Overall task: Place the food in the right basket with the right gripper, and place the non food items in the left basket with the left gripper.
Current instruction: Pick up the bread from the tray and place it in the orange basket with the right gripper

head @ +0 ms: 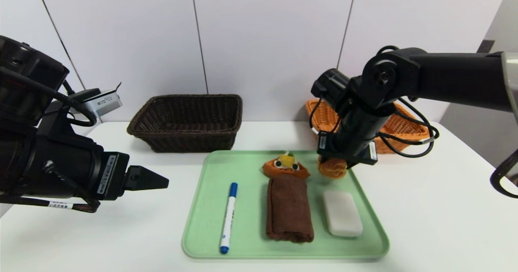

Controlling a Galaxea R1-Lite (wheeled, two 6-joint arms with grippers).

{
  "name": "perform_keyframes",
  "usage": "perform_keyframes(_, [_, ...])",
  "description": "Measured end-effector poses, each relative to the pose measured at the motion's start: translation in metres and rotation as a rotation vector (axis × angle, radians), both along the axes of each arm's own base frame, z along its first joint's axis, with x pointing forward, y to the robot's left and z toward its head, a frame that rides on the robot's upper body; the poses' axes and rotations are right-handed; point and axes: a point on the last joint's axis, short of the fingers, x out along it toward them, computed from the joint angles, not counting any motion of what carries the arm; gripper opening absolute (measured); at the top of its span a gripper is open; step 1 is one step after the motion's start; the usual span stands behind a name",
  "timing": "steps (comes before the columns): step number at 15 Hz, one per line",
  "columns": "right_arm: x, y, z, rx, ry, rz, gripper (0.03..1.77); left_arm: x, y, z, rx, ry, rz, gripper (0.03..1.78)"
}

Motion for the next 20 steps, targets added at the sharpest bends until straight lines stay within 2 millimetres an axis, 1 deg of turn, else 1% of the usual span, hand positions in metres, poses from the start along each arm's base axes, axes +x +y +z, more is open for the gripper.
perform_keyframes(4, [-0.019,-0.001,0.022,0.082,0.017,0.040,0.78,-0.004,0.002,0.003,-0.005,-0.015,-0.001,1.69])
perform_keyframes(6, [-0.034,0.001,0.041,0.165,0.004,0.080,0.78,-0.005,0.002,0.005,-0.013,-0.021,0.003,1.69])
perform_keyframes(8, [-0.050,0.000,0.066,0.223,-0.083,0.120,0.78,-0.007,0.002,0.007,-0.018,-0.025,0.005,1.69])
perform_keyframes(10, [-0.055,-0.005,0.092,0.248,-0.257,0.130,0.78,-0.008,0.002,0.008,-0.021,-0.034,-0.002,1.69])
perform_keyframes(11, [-0.052,-0.011,0.102,0.225,-0.352,0.108,0.78,-0.009,0.001,0.009,-0.023,-0.038,-0.004,1.69])
perform_keyframes(12, [-0.044,-0.022,0.108,0.198,-0.435,0.066,0.77,-0.009,0.001,0.009,-0.022,-0.040,-0.008,1.69])
perform_keyframes(14, [-0.026,-0.040,0.112,0.177,-0.517,0.001,0.76,-0.010,-0.001,0.010,-0.019,-0.044,-0.021,1.69])
perform_keyframes(16, [-0.002,-0.059,0.105,0.166,-0.556,-0.070,0.76,-0.011,-0.002,0.010,-0.021,-0.044,-0.024,1.69])
perform_keyframes(17, [0.011,-0.069,0.099,0.164,-0.560,-0.100,0.76,-0.011,-0.002,0.010,-0.022,-0.043,-0.025,1.69])
perform_keyframes(20, [0.044,-0.092,0.072,0.181,-0.515,-0.149,0.76,-0.011,-0.004,0.010,-0.025,-0.041,-0.035,1.69])
